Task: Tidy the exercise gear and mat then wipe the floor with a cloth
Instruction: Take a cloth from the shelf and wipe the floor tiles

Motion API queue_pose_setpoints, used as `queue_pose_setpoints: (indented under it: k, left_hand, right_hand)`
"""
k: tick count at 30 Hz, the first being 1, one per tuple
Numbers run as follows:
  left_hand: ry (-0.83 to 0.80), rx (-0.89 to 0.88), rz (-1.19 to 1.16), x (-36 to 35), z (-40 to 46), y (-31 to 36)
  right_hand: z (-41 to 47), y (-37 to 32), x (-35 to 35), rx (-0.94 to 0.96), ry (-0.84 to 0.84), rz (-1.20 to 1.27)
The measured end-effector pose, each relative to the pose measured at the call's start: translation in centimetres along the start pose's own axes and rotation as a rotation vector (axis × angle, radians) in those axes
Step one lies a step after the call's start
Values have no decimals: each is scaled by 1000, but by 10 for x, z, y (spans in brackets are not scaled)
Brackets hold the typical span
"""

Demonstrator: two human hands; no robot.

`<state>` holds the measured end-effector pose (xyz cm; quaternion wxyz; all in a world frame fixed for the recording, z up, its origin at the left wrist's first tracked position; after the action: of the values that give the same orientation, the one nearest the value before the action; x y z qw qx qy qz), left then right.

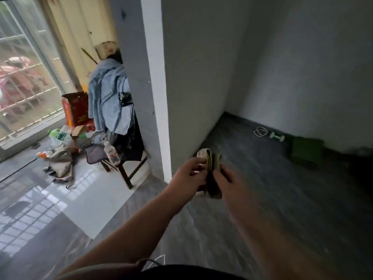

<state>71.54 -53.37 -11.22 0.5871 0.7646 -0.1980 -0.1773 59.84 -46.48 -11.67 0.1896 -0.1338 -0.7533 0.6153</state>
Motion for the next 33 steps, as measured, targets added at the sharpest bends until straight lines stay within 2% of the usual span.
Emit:
queue_pose_setpoints:
  k: [4,8,12,16,18,20,23,25,30,33]
  left_hand:
    - [-258,85,-75,-91,26,7]
    - [-487,77,23,-198,49,19]
    - [-533,102,50,-299,78,13]
    - [-506,67,147,-382,117,-3]
    - [-439,81,157,-419,138,-13]
    - [-443,153,92,-453,156,-21]
    - [-628,390,-197,-504,182,-24]
    - [-772,480,-332,-535,201,-17]
    - [-754,404,-299,-595,289,-12]
    - [-812,354,-223,-636,349,-5]
  right_hand:
    - [1,2,96,19,139,2]
    - [3,13,212,3,351,-103]
    - [1,20,325,-81,471,-150]
    - [7,26,420,-99,560,-61]
    - [14,26,460,-106,583,116]
    - [23,25,494,-127,577,366]
    - [42,29,538,-132,554,559]
    - [58,36,562,-135,543,570]
    - [118,59,618,-264,661,439]
    - [164,66,657,-339,699,326]
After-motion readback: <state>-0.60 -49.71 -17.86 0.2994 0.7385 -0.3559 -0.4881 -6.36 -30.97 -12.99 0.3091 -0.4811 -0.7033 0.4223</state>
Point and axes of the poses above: each hand's wrist, its own z-axis towards the middle knuckle, its own x-axis out of the back of the hand, y = z × x, the point moved 2 cm from there along z, towards the middle knuckle
